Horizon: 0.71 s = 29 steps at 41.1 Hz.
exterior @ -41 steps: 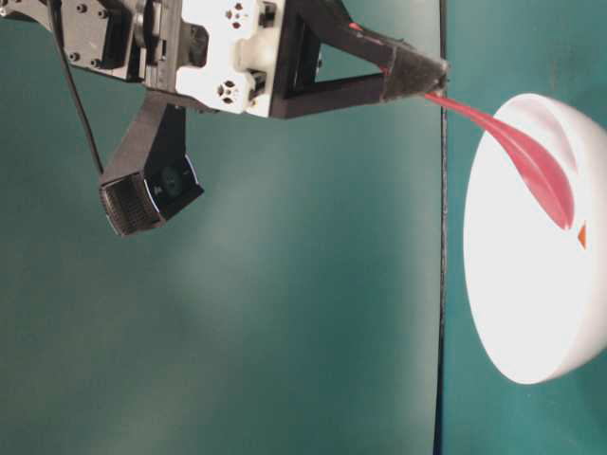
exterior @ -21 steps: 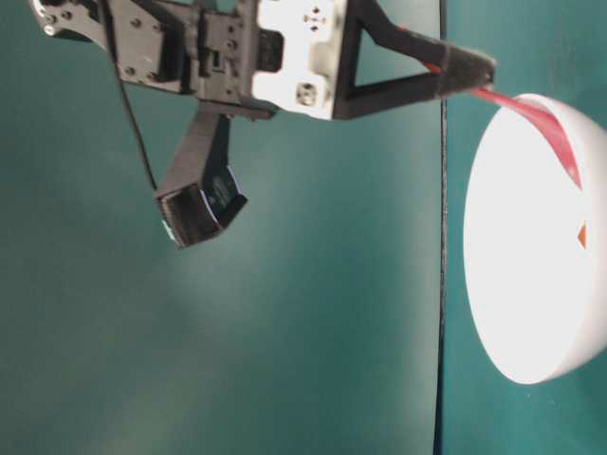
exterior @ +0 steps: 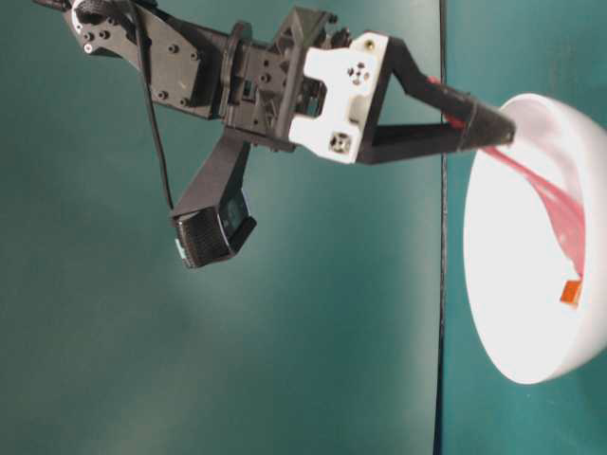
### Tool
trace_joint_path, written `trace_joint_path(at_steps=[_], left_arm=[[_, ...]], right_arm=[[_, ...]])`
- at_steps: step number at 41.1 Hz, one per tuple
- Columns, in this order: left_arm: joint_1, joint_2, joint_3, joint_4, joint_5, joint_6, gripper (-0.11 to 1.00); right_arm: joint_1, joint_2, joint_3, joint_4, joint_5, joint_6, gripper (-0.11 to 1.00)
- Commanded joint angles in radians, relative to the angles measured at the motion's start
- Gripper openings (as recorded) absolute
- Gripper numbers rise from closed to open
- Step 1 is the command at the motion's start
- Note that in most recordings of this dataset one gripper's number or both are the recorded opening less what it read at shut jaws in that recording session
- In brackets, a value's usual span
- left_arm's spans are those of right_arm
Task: Grip the spoon and scoop the red block from the bowl with right arm.
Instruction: 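Lower the spoon bowl into the white bowl beside the red cube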
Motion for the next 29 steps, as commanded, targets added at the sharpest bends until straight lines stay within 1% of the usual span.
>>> trace_joint_path(at_steps=[1,10,24,29], left_arm=[[0.003,0.008,-0.023,0.002,-0.008,0.0,0.0],[0.003,0.006,-0.023,0.002,-0.009,0.0,0.0],[0.003,0.006,-0.023,0.002,-0.009,0.0,0.0],[0.003,0.008,-0.021,0.002,-0.009,0.0,0.0]], right_arm=[[0.0,-0.014,-0.015,-0.002,-0.031,0.003,0.21],[0.006,-0.014,-0.015,0.005,-0.055,0.003,0.21],[0.06,-0.014,-0.014,0.006,-0.058,0.005,0.21],[0.06,-0.014,-0.015,0.009,-0.077,0.006,0.21]])
